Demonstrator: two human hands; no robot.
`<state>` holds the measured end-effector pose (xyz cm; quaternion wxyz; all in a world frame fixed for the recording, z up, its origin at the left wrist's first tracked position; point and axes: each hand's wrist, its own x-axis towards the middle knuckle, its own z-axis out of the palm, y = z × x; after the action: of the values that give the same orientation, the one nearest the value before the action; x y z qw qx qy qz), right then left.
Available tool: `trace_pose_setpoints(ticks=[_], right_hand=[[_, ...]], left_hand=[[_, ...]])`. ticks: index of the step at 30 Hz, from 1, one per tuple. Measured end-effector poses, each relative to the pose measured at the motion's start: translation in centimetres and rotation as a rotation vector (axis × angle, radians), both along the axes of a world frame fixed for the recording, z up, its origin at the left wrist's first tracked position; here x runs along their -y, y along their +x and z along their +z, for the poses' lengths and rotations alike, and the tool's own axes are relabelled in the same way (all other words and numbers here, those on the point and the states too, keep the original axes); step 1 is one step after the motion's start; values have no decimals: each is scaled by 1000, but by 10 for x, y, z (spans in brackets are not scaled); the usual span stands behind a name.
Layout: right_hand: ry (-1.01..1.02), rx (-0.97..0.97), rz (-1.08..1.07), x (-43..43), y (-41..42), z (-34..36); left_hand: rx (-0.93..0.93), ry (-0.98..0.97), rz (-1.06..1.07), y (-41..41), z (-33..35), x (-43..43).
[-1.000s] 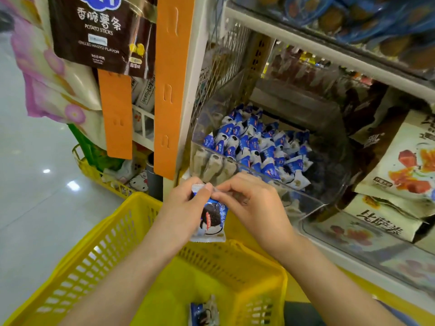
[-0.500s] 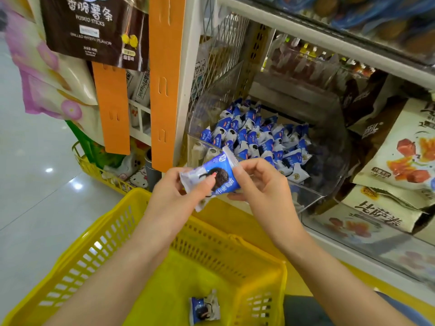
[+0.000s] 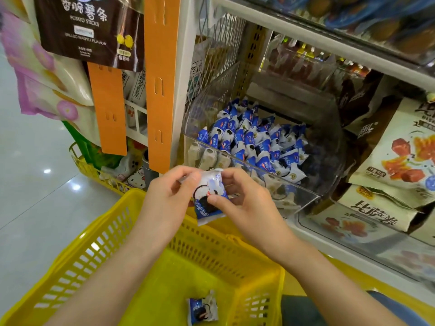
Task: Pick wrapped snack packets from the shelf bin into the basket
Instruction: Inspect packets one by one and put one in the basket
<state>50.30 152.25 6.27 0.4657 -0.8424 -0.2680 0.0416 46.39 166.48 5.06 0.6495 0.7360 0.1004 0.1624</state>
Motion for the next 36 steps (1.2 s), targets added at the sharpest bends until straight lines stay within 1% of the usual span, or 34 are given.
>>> trace_pose_setpoints(ticks=[3,5,9,11,13,16,17,19,22,25,26,27,29,30,32,34,36], right_hand=[[-6,-22,22,0,-1,-2],[38,-40,42,-1,-3,-1],[76,-34,-22,0,-2,2],[76,-7,-49,-1,0,3],[46,86,-46,-1,-1,3],[-50,314,-9,1,-3,1],[-82,368,-9,2,-3,1],[-90,396,-41,3,-4,1],[20,308,-136,4,-2,4],[154,210,-234,4,2,9],[191,193,-245,4,4,10],[209,191,-233,5,4,12],[192,251,-144,5,3,12],[162,308,-80,5,2,11],[67,438,34,5,1,8],[-53,557,119,5,0,7],[-153,647,191,5,0,5]], left_hand=[[-20,9,21,2,-1,-3],[-12,53,9,2,-1,-3],[16,274,-20,-5,0,4],[22,339,-24,-7,1,6],[14,347,-33,-7,1,7],[-12,314,-75,-7,3,5],[-20,296,-91,-7,4,5],[-42,237,-102,-5,2,5],[-148,124,-39,-2,-2,5],[-260,122,-19,0,-4,4],[-283,65,-37,1,-2,4],[-320,-39,-68,2,1,5],[-407,-290,-136,5,8,5],[-420,-384,-154,5,9,4],[-378,-517,-147,4,8,2],[-322,-585,-113,2,7,-1],[-259,-572,-50,2,6,0]])
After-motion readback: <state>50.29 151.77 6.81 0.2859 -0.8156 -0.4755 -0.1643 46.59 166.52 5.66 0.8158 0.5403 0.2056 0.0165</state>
